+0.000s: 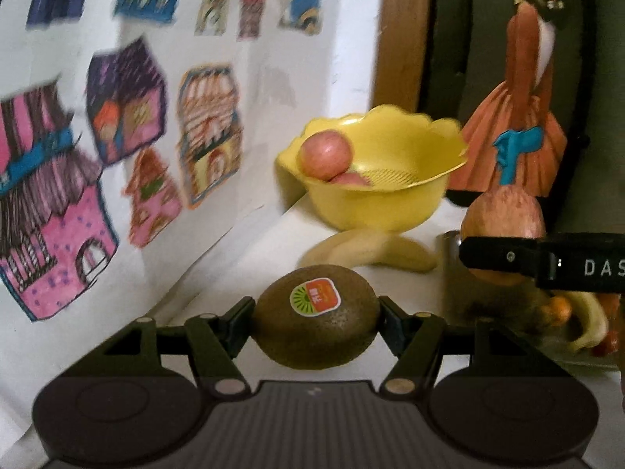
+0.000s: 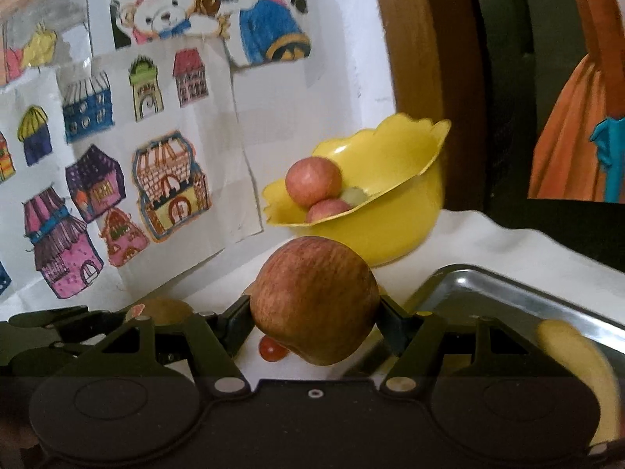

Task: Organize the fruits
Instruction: 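Carry the kiwi with the left tool into the tray while the right tool carries the apple there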

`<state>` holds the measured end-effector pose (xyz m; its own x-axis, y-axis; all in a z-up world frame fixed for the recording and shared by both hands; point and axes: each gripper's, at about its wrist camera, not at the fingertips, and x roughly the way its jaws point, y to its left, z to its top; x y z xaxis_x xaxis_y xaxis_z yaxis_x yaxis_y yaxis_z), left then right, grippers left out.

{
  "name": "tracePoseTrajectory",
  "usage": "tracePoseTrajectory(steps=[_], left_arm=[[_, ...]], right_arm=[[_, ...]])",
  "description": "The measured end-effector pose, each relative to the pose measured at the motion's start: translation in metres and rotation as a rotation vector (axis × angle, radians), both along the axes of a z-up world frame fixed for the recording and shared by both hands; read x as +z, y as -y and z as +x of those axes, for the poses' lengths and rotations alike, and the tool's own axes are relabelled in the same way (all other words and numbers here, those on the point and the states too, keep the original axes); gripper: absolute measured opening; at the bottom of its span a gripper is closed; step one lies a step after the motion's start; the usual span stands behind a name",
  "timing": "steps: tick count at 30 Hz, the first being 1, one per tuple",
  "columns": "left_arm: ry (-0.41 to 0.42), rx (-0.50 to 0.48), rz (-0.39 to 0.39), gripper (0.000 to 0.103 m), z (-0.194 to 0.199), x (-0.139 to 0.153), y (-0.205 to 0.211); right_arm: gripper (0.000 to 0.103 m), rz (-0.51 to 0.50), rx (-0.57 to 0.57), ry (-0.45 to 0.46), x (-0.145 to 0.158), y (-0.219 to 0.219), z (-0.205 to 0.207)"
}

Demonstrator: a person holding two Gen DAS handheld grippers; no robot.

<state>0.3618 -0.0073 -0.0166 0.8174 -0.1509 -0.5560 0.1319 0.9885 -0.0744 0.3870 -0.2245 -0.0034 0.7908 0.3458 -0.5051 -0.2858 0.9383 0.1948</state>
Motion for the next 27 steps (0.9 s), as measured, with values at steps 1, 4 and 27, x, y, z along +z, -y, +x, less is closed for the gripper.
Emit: tracePoseTrajectory(steps=[1, 4, 27], left_arm=[[0.008, -0.007, -0.003, 0.071, -0.003, 0.003, 0.004], [0.027, -0.028, -0.009, 0.071, -0.009, 0.013, 0.019], [0.043, -0.185, -0.077, 0.071, 0.011, -0.011, 0.116]], right_arm=[[0.069, -0.002, -0.007, 0.004, 0.003, 0.005, -0.004], [0.069, -0.009, -0.026, 0.012, 0.012, 0.018, -0.016], [0.069, -0.038, -0.133, -0.042, 0.004, 0.12, -0.033]])
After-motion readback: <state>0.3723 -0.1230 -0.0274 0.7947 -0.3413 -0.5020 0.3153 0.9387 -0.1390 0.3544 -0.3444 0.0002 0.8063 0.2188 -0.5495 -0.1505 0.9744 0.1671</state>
